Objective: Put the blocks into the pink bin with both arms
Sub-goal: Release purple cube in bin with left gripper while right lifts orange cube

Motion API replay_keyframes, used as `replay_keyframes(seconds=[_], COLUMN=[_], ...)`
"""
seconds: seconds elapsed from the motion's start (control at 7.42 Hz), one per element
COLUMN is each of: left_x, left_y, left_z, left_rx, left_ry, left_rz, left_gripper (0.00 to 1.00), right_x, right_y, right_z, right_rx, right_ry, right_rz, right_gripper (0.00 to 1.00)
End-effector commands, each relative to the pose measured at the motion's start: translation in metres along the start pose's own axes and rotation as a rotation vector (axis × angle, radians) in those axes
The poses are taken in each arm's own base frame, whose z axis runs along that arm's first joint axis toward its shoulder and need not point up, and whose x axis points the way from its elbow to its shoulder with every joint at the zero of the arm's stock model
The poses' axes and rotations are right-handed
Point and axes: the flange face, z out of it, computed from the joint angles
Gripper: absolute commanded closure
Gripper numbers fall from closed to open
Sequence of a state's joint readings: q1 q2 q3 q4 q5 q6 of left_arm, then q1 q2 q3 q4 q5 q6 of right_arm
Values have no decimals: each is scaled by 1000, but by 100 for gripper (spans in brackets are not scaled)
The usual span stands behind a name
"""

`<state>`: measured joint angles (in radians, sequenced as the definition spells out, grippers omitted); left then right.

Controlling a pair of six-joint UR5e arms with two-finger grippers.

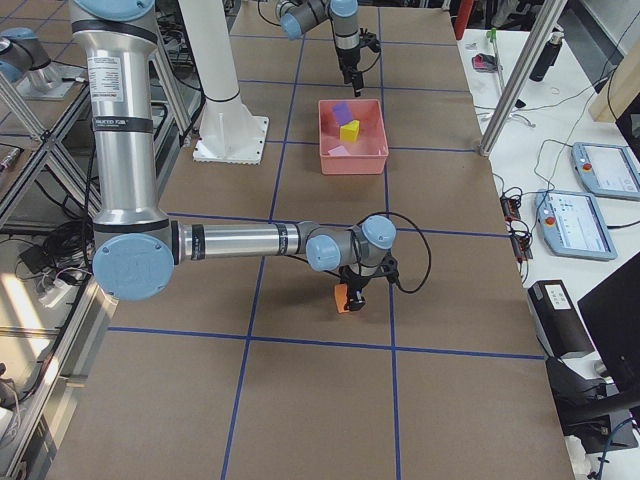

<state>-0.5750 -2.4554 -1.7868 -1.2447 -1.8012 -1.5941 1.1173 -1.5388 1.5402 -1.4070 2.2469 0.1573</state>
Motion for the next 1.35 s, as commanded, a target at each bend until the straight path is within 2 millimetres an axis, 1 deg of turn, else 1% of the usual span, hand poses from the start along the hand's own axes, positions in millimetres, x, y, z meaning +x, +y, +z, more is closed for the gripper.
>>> replay_keyframes(seconds=[0.0, 0.13, 0.27, 0.4, 0.54, 0.67, 0.81, 0.94, 1.08, 1.21], left_x=[1, -3, -14, -49, -97, -139, -171, -197, -230, -257], left_y=[-6, -18, -31, -45, -73, -93, -117, -145, -167, -189], left_z=[-8, -16, -28, -33, -37, -34, -32, -39, -46, -49], left_rx=[11, 24, 41, 53, 80, 95, 88, 53, 25, 15], left_ry=[13, 18, 22, -11, -37, -73, -101, -106, -109, -112], left_rz=[1, 10, 70, 154, 223, 275, 326, 366, 419, 451], left_gripper=[0, 0, 0, 0, 0, 0, 0, 0, 0, 0], right_x=[-5, -25, -63, -107, -165, -236, -319, -396, -461, -506], right_y=[-6, -7, -23, -56, -89, -107, -118, -124, -117, -112], right_z=[-55, -100, -149, -200, -246, -256, -252, -248, -237, -222], right_rx=[95, 121, 138, 142, 154, 153, 137, 122, 120, 133], right_ry=[22, 21, 15, 5, -52, -114, -155, -168, -168, -198], right_rz=[1, 9, 7, 24, 111, 193, 248, 309, 358, 383], right_gripper=[100, 100, 100, 100, 100, 100, 100, 100, 100, 100])
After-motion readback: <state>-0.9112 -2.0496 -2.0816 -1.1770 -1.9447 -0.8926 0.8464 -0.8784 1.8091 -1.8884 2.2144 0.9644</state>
